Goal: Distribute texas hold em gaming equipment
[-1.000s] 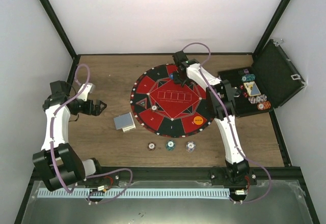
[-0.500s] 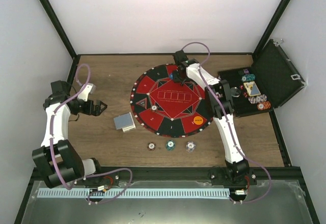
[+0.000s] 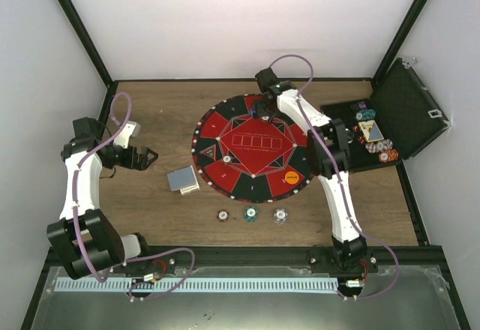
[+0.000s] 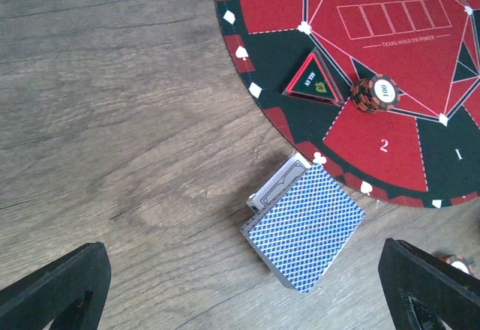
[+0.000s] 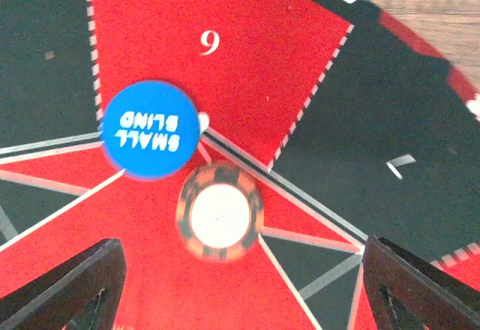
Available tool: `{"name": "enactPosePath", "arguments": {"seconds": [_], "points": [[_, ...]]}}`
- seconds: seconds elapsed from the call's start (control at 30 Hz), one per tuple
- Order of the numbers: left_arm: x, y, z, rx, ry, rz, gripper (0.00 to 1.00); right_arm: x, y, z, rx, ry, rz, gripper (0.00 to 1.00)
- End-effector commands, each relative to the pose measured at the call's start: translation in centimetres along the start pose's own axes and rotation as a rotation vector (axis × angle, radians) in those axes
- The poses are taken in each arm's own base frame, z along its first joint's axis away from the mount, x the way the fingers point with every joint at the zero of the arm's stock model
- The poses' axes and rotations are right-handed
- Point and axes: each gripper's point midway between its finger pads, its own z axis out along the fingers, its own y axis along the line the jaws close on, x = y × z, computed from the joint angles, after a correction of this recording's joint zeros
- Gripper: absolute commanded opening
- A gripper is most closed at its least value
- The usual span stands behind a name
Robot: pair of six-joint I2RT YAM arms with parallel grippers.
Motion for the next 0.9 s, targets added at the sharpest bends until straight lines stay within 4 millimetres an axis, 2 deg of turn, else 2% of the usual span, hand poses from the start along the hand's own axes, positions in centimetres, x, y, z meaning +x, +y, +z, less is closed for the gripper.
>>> {"name": "enactPosePath", "arguments": {"seconds": [0.0,0.07,0.17,0.3,0.47,0.53,0.63,0.87], "points": [[-1.3,-1.0,-1.4,0.012,-0.041,0.043,1.00,-0.3,2.8,-9.3,-0.018,-0.122,-0.044,0.88],[-1.2,-1.4,-1.6,0.024,-0.034,0.054,1.00,2.5,6.3,-11.8,-0.072,-0.144,-0.095,0.89],[-0.7,-2.5,-1.9,0.071,-0.022,0.083,1.00,8.2,10.9,-14.6,-0.157,-0.139,-0.167,0.90],[-0.5,-3.0,-2.3,0.074,-0.021,0.116,1.00,16.3,15.7,-16.4,-0.263,-0.081,-0.238,0.92],[0.0,-2.5,-2.3,0.044,0.001,0.134,1.00,24.2,20.7,-17.5,-0.331,0.014,-0.344,0.95],[0.1,-2.4,-2.2,0.033,0.003,0.140,1.00,26.7,22.1,-17.3,-0.337,0.050,-0.386,0.96],[0.2,-2.3,-2.2,0.021,0.003,0.144,1.00,29.0,22.5,-16.2,-0.309,0.096,-0.408,0.96],[0.0,-2.2,-2.4,0.009,-0.005,0.150,1.00,32.0,22.1,-14.9,-0.316,0.168,-0.413,0.93]]}}
